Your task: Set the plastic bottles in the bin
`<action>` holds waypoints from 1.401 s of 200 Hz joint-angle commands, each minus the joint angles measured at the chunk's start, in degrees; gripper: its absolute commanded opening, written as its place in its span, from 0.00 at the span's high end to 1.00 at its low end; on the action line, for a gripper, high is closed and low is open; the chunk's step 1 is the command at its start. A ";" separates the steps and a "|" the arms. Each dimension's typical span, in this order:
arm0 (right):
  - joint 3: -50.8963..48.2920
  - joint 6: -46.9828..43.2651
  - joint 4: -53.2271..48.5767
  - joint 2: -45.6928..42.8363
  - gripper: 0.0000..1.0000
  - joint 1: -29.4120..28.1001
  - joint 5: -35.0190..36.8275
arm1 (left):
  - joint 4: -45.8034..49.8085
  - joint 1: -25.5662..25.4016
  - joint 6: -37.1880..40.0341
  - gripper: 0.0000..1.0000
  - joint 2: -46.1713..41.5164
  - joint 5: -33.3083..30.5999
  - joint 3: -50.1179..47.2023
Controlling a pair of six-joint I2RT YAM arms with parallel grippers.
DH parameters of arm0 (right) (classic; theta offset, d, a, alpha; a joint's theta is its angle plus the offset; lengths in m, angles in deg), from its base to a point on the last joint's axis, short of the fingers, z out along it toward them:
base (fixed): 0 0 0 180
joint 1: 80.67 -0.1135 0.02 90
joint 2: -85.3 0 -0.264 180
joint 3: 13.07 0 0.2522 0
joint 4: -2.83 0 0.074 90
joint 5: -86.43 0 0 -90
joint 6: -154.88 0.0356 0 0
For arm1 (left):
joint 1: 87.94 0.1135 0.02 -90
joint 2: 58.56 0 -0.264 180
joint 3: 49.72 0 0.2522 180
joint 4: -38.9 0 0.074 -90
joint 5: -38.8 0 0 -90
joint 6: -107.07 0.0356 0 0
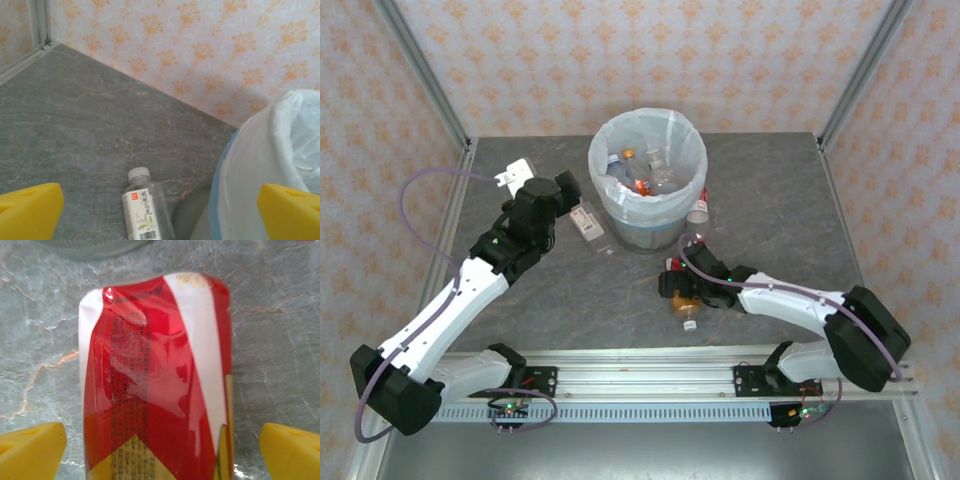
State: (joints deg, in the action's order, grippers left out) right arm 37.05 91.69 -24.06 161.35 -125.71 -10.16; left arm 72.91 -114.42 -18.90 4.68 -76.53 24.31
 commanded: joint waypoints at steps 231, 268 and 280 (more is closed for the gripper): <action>8.87 1.48 -9.91 12.07 0.31 -2.86 11.99 | 3.30 0.73 -1.83 0.00 2.32 -0.08 1.56; 8.14 1.56 -10.03 11.07 0.36 -2.86 12.96 | 3.32 0.81 -2.00 0.00 2.24 -0.61 1.17; 8.11 1.89 -10.53 10.81 0.37 -2.86 13.70 | 3.47 0.86 -2.09 0.00 2.32 -0.61 1.08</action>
State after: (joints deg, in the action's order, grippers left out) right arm 45.88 92.96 -33.70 174.02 -128.18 0.14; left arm 75.34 -114.13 -20.45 6.98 -75.72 24.33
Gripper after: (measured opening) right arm 0.638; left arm 0.998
